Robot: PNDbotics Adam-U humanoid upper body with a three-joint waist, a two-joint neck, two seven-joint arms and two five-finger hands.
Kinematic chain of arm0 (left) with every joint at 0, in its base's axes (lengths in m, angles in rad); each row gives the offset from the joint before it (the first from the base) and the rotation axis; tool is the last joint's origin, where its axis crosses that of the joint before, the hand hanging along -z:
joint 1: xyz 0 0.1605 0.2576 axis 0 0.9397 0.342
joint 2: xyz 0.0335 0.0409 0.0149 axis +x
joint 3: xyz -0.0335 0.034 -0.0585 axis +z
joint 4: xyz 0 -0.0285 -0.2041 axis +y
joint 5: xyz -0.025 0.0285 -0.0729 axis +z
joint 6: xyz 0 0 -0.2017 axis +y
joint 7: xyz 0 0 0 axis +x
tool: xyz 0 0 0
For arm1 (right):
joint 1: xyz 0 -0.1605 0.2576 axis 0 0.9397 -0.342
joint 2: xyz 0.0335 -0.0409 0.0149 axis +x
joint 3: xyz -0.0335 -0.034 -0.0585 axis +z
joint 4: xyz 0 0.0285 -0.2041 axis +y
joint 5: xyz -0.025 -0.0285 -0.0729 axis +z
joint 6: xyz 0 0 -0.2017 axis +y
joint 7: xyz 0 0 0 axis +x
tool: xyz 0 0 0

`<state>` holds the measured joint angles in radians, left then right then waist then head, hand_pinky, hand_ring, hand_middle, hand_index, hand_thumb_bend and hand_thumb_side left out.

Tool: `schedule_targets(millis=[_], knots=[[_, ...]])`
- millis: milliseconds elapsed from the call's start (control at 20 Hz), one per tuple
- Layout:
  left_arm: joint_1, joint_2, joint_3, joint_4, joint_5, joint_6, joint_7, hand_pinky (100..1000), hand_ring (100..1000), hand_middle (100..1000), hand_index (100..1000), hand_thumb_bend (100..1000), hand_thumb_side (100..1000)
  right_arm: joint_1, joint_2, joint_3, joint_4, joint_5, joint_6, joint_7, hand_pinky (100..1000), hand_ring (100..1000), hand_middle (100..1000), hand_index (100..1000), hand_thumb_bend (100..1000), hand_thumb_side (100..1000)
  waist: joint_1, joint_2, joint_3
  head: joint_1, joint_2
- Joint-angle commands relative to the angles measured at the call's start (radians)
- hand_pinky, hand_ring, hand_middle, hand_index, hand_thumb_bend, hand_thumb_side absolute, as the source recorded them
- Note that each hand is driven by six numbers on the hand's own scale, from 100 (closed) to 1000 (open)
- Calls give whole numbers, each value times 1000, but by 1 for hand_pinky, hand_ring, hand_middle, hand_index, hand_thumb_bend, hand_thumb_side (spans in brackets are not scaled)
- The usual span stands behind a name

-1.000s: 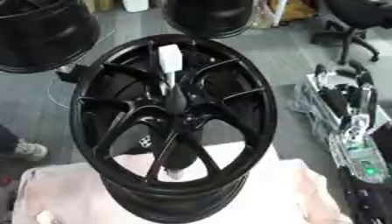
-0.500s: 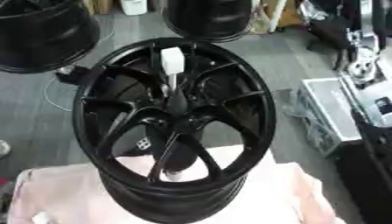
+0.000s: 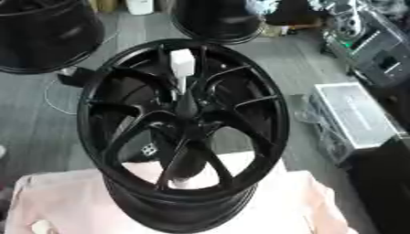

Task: Pull the pin out of the wheel hub.

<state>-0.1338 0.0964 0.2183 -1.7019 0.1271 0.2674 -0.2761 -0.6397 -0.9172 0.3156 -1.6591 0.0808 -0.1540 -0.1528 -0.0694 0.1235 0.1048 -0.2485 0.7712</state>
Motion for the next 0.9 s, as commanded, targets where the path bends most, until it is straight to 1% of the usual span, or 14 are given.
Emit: schedule_targets(millis=[50,200,350,450,550,650,850,900], knots=[[-13,16,-5,-13,-7,-1,-10,494,561,635,684,323,965,-67,32,65,54,25,-3,48,423,411,761,905,440,300,3,-11,3,-2,-1],[-13,16,-4,-13,-9,-3,-13,493,561,635,684,322,966,-139,99,142,129,53,4,95,420,407,764,913,462,296,6,-9,8,1,-1],[-12,15,-2,-12,-11,-3,-14,493,561,635,684,322,966,-197,151,218,206,59,11,142,421,408,766,915,472,296,9,-7,12,7,-1],[-12,15,-1,-11,-12,-4,-15,494,562,635,684,322,967,-223,178,244,257,63,10,174,422,408,767,915,488,285,10,-6,14,10,-1],[-14,15,-2,-11,-13,-4,-18,494,562,635,685,321,967,-238,203,254,308,78,0,205,424,409,771,916,494,278,10,-4,18,11,-1],[-16,14,-3,-11,-14,-4,-22,494,562,635,685,321,968,-247,222,254,357,101,-21,235,426,411,776,917,499,271,11,-2,21,12,-1],[-18,12,-3,-10,-17,-4,-26,494,562,635,685,320,968,-255,250,242,451,159,-79,297,431,414,780,917,505,255,12,1,28,17,-1],[-18,12,-2,-10,-17,-4,-27,494,562,635,685,320,968,-256,255,235,471,172,-95,313,430,413,779,917,495,237,12,1,28,18,-1]])
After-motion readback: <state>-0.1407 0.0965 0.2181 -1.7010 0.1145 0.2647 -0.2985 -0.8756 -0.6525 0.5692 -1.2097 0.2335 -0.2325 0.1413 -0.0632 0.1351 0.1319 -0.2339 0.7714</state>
